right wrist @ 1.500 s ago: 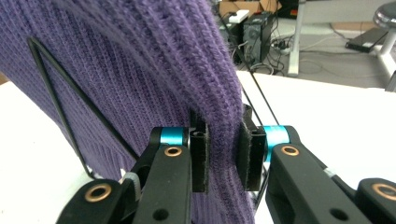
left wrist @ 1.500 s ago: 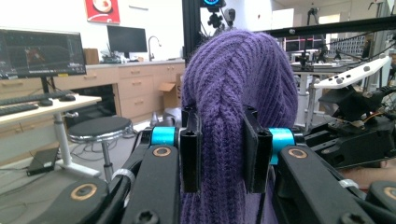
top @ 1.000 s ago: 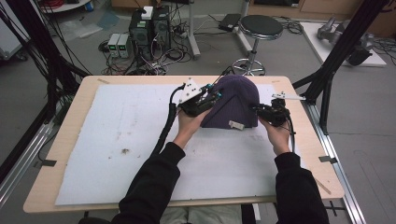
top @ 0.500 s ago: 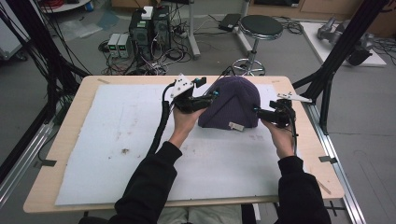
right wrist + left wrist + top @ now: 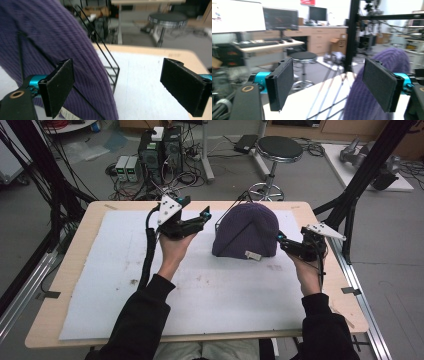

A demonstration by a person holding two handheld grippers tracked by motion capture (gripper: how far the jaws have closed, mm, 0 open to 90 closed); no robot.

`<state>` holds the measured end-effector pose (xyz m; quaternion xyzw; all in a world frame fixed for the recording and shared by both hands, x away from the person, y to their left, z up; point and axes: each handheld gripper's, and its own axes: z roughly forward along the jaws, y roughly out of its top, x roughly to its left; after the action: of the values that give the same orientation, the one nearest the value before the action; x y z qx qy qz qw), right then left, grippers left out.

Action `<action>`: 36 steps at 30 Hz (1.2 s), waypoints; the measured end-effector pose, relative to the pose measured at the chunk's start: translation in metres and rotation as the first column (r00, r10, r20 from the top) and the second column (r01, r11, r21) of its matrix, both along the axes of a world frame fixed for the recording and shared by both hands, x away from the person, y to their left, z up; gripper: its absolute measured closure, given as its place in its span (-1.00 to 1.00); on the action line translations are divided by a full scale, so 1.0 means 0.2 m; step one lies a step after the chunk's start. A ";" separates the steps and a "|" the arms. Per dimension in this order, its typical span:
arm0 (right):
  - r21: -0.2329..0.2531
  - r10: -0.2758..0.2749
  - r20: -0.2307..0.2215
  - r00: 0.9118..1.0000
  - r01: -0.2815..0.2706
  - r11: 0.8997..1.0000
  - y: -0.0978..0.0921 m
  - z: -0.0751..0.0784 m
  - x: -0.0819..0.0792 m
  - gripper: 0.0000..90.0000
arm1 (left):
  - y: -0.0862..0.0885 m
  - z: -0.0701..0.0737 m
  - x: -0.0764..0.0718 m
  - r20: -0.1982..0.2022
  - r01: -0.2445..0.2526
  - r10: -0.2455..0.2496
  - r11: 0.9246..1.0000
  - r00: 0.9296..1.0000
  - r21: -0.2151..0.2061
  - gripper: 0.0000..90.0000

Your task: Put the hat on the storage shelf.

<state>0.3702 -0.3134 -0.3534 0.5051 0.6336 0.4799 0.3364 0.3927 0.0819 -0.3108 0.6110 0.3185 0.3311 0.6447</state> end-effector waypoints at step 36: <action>0.000 -0.077 0.190 0.979 0.079 0.997 -0.07 -0.28 -0.33 -0.76 | 0.71 -0.27 -0.50 -0.065 -0.346 0.353 0.933 0.933 0.098 -0.56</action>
<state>0.3036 -0.3276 -0.4088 0.4802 0.5800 0.5100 0.4158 0.2925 0.2233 -0.3643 0.5843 0.4337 0.4287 0.5354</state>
